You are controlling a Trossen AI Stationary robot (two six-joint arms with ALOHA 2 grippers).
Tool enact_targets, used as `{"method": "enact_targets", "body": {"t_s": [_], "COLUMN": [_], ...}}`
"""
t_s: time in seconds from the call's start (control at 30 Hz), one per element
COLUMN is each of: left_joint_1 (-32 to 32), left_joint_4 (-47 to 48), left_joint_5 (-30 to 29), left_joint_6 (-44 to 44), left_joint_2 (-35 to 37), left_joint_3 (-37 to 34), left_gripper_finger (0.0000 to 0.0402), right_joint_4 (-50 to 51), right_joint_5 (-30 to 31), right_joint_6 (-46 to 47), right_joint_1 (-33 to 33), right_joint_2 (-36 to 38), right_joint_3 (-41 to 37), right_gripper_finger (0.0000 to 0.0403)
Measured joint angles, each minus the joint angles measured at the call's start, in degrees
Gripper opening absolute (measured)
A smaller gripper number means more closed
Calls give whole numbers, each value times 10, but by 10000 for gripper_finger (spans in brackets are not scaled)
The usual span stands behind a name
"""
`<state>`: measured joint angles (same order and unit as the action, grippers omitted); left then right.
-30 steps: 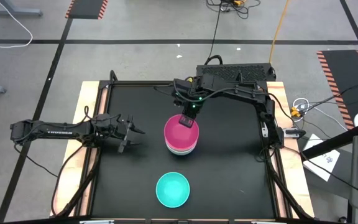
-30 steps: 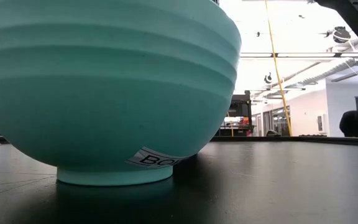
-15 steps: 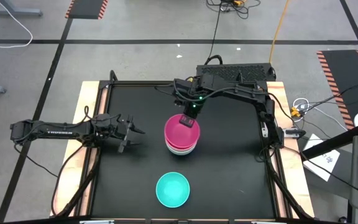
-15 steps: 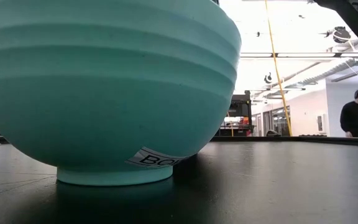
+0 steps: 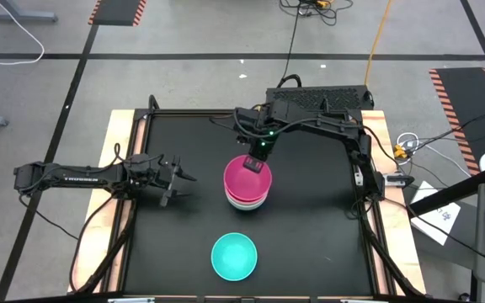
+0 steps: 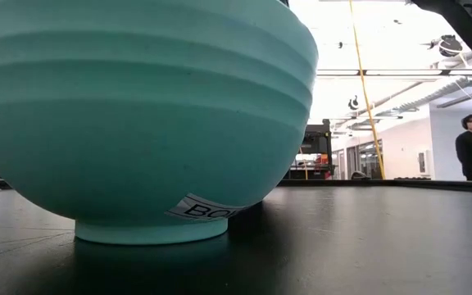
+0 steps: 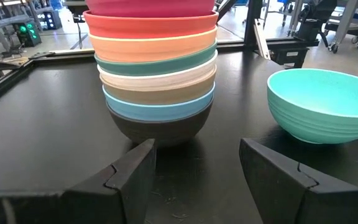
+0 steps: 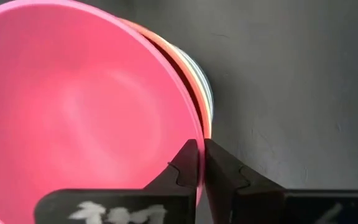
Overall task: Nest bowls inside each other
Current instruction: Stack the pink bowl on the red bowl, then stack the light blue bowl on the pink bowl
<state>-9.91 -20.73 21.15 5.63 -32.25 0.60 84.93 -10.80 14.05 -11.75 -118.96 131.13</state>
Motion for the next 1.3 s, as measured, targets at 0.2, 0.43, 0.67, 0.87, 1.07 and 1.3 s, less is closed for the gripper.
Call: {"method": "enact_targets", "body": {"t_s": [0.2,0.43,0.67,0.87,1.07,1.3], "left_joint_1": [0,0,0,0,0,0], "left_joint_4": [0,1,5,10,12,12], "left_joint_5": [0,0,0,0,0,0], "left_joint_6": [0,1,0,1,6,6], "left_joint_2": [0,0,0,0,0,0], "left_joint_3": [0,0,0,0,0,0], "left_gripper_finger": [237,237,237,237,237,237], "right_joint_4": [-25,-24,-24,-36,-50,-73], "right_joint_5": [-4,-12,-12,-13,-14,-29], "right_joint_6": [2,17,20,4,-5,-11], "right_joint_1": [2,-1,-19,-36,-38,-38], "right_joint_2": [0,0,0,2,7,40], "right_joint_3": [0,0,0,0,1,0], "right_gripper_finger": [54,98,106,107,107,107]}}
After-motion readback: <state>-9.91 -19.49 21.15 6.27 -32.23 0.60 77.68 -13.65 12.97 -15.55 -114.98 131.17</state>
